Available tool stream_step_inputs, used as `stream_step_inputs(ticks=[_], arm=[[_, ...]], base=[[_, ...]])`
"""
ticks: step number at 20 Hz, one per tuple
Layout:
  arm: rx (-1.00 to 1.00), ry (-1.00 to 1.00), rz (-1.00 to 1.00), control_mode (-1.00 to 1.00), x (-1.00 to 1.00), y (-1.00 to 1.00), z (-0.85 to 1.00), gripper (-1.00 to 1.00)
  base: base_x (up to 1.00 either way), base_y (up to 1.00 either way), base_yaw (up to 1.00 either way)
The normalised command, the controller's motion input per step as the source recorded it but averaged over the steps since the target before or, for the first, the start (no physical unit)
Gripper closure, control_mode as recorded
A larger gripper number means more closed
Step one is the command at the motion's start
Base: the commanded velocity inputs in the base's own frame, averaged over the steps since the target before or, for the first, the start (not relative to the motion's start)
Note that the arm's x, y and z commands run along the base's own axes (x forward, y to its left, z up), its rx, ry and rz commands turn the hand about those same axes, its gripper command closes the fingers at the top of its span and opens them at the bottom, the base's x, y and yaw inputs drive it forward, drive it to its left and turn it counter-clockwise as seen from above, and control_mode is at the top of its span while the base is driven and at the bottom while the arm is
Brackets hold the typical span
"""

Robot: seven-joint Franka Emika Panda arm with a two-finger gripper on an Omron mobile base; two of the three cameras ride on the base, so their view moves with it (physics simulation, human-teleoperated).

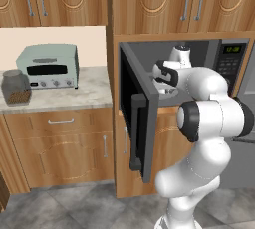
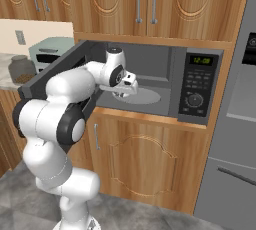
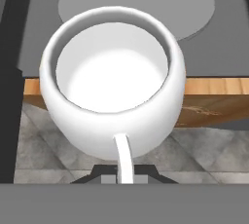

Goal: Pick the mug from the counter and place it inside the microwave. Then close the microwave.

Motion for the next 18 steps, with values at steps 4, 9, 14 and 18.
stream_step_inputs(ticks=[4, 9, 14, 18], arm=[[0.0, 0.0, 0.08, -1.0, 0.06, -0.12, 0.0, 1.0], [0.0, 0.0, 0.03, -1.0, 0.09, -0.17, 0.08, 1.0], [0.0, 0.0, 0.0, -1.0, 0.0, -0.04, 0.03, 1.0], [0.0, 0.0, 0.0, -1.0, 0.11, 0.0, -0.09, 1.0]], base=[[0.0, 0.0, 0.0], [0.0, 0.0, 0.0], [0.0, 0.0, 0.0], [0.0, 0.0, 0.0]])
